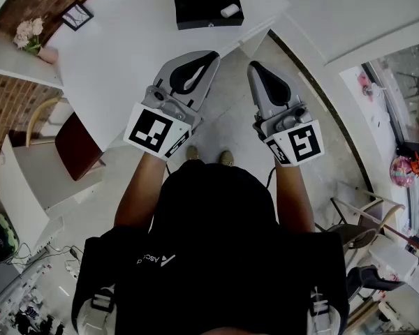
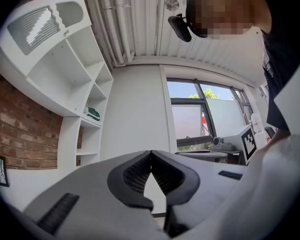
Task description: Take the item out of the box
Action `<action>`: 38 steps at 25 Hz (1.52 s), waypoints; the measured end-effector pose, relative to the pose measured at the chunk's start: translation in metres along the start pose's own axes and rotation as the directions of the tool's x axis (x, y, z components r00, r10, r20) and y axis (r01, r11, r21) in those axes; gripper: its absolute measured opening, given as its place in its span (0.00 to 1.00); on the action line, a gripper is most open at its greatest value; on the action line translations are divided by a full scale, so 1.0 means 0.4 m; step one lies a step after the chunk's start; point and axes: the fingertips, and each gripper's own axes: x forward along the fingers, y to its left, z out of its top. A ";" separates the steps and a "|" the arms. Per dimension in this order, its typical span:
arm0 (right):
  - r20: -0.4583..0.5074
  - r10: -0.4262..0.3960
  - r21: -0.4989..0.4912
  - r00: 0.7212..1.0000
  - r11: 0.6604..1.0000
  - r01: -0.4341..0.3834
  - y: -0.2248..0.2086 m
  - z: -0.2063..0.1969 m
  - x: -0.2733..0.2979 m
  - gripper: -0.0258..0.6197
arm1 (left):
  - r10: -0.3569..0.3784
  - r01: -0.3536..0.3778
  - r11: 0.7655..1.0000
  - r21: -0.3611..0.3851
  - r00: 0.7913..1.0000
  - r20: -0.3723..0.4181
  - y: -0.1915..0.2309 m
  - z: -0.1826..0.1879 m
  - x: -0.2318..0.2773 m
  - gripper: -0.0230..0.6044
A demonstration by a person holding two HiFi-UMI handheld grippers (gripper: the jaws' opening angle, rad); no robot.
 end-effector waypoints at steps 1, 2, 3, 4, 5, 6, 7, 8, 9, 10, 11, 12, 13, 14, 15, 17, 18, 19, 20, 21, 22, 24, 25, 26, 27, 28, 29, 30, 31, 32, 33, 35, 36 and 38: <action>0.001 0.003 0.006 1.000 1.000 -0.003 0.000 0.000 0.002 0.04 | 0.001 -0.001 1.000 -0.001 1.000 -0.001 0.003 0.000 0.000 0.04; 0.002 0.005 0.013 1.000 1.000 -0.005 -0.001 0.000 0.003 0.04 | 0.002 -0.002 1.000 -0.002 1.000 -0.001 0.005 0.000 0.000 0.04; 0.004 0.006 0.020 1.000 1.000 -0.006 -0.001 -0.001 0.005 0.04 | 0.002 -0.002 1.000 -0.003 1.000 -0.001 0.008 -0.001 0.000 0.04; 0.007 0.004 0.027 1.000 1.000 -0.004 -0.002 -0.001 0.006 0.04 | 0.003 -0.003 1.000 -0.004 1.000 -0.001 0.012 -0.002 -0.001 0.04; 0.008 0.000 0.029 1.000 1.000 0.000 -0.003 -0.001 0.008 0.04 | 0.002 -0.002 1.000 -0.004 1.000 -0.001 0.016 -0.003 -0.002 0.04; 0.007 -0.005 0.028 1.000 1.000 0.005 -0.004 -0.002 0.011 0.04 | 0.002 -0.002 1.000 -0.006 1.000 -0.001 0.021 -0.004 -0.004 0.04; 0.005 -0.010 0.026 1.000 1.000 0.009 -0.004 -0.004 0.016 0.04 | 0.002 -0.002 1.000 -0.007 1.000 -0.001 0.027 -0.004 -0.006 0.04; 0.001 -0.013 0.023 1.000 1.000 0.013 -0.003 -0.005 0.022 0.04 | 0.001 -0.001 1.000 -0.010 1.000 0.000 0.035 -0.004 -0.009 0.03; -0.002 -0.016 0.021 1.000 1.000 0.016 0.000 -0.005 0.029 0.04 | 0.001 -0.001 1.000 -0.012 1.000 0.001 0.044 -0.004 -0.013 0.04; -0.006 -0.019 0.017 1.000 1.000 0.019 0.003 -0.005 0.035 0.04 | 0.001 -0.001 1.000 -0.015 1.000 0.001 0.052 -0.004 -0.017 0.04; -0.010 -0.022 0.014 1.000 1.000 0.022 0.008 -0.004 0.042 0.04 | -0.001 0.001 1.000 -0.018 1.000 0.002 0.061 -0.004 -0.021 0.04; -0.014 -0.025 0.009 1.000 1.000 0.025 0.013 -0.005 0.047 0.04 | -0.003 0.003 1.000 -0.020 1.000 0.004 0.070 -0.004 -0.025 0.04; -0.019 -0.030 0.004 0.999 1.000 0.030 0.019 -0.006 0.053 0.04 | -0.007 0.007 1.000 -0.023 1.000 0.006 0.079 -0.005 -0.030 0.04; -0.024 -0.036 -0.001 0.999 0.999 0.036 0.025 -0.008 0.057 0.04 | -0.012 0.013 1.000 -0.026 1.000 0.008 0.088 -0.006 -0.034 0.04; -0.030 -0.044 -0.005 0.999 0.999 0.044 0.031 -0.012 0.061 0.04 | -0.018 0.019 0.999 -0.028 1.000 0.008 0.099 -0.009 -0.039 0.04; -0.040 -0.067 -0.013 0.997 0.998 0.066 0.039 -0.019 0.069 0.04 | -0.032 0.032 0.999 -0.032 0.999 0.007 0.124 -0.015 -0.048 0.04; -0.046 -0.081 -0.017 0.996 0.997 0.080 0.041 -0.022 0.072 0.04 | -0.038 0.039 0.999 -0.034 0.999 0.005 0.137 -0.020 -0.049 0.04; -0.053 -0.095 -0.021 0.994 0.995 0.094 0.041 -0.026 0.074 0.04 | -0.044 0.044 0.998 -0.037 0.999 0.002 0.151 -0.026 -0.049 0.04; -0.061 -0.106 -0.025 0.993 0.994 0.105 0.040 -0.030 0.076 0.04 | -0.048 0.047 0.998 -0.040 0.999 -0.004 0.165 -0.033 -0.045 0.04; -0.069 -0.113 -0.030 0.991 0.993 0.111 0.038 -0.034 0.077 0.04 | -0.049 0.049 0.998 -0.044 0.999 -0.011 0.178 -0.041 -0.040 0.04; -0.077 -0.116 -0.033 0.990 0.993 0.114 0.035 -0.038 0.079 0.04 | -0.050 0.049 0.998 -0.047 0.999 -0.019 0.187 -0.047 -0.033 0.04; -0.086 -0.123 -0.036 0.989 0.992 0.120 0.024 -0.046 0.084 0.04 | -0.056 0.055 0.997 -0.047 0.998 -0.031 0.200 -0.059 -0.019 0.04; -0.088 -0.128 -0.037 0.988 0.991 0.125 0.015 -0.051 0.089 0.04 | -0.061 0.059 0.997 -0.046 0.997 -0.037 0.207 -0.066 -0.011 0.04; -0.088 -0.133 -0.037 0.987 0.991 0.130 0.006 -0.055 0.097 0.04 | -0.065 0.063 0.997 -0.044 0.997 -0.043 0.216 -0.073 -0.001 0.04; -0.087 -0.135 -0.038 0.987 0.991 0.132 -0.004 -0.060 0.107 0.04 | -0.067 0.065 0.997 -0.042 0.997 -0.049 0.226 -0.081 0.009 0.04; -0.086 -0.134 -0.039 0.987 0.991 0.131 -0.015 -0.066 0.118 0.04 | -0.066 0.064 0.997 -0.040 0.996 -0.056 0.239 -0.089 0.021 0.04; -0.087 -0.131 -0.042 0.988 0.991 0.128 -0.028 -0.072 0.129 0.04 | -0.064 0.061 0.997 -0.040 0.996 -0.063 0.251 -0.098 0.035 0.04; -0.089 -0.126 -0.044 0.988 0.991 0.123 -0.043 -0.079 0.140 0.04 | -0.061 0.058 0.997 -0.042 0.996 -0.072 0.263 -0.108 0.051 0.04; -0.090 -0.121 -0.047 0.989 0.992 0.117 -0.060 -0.087 0.149 0.04 | -0.057 0.054 0.998 -0.044 0.995 -0.081 0.274 -0.119 0.069 0.04; -0.090 -0.117 -0.048 0.989 0.992 0.113 -0.081 -0.094 0.159 0.04 | -0.055 0.051 0.998 -0.046 0.994 -0.091 0.285 -0.130 0.090 0.04; -0.089 -0.113 -0.049 0.990 0.993 0.109 -0.104 -0.102 0.170 0.04 | -0.054 0.049 0.998 -0.047 0.993 -0.102 0.295 -0.142 0.112 0.04; -0.089 -0.105 -0.050 0.990 0.994 0.101 -0.157 -0.117 0.193 0.04 | -0.049 0.043 0.998 -0.047 0.990 -0.130 0.317 -0.170 0.161 0.04; -0.089 -0.100 -0.052 0.991 0.994 0.096 -0.185 -0.124 0.204 0.04 | -0.045 0.038 0.998 -0.045 0.988 -0.150 0.329 -0.187 0.187 0.04; -0.088 -0.090 -0.055 0.992 0.995 0.085 -0.243 -0.137 0.224 0.04 | -0.032 0.026 0.999 -0.033 0.980 -0.199 0.357 -0.226 0.244 0.04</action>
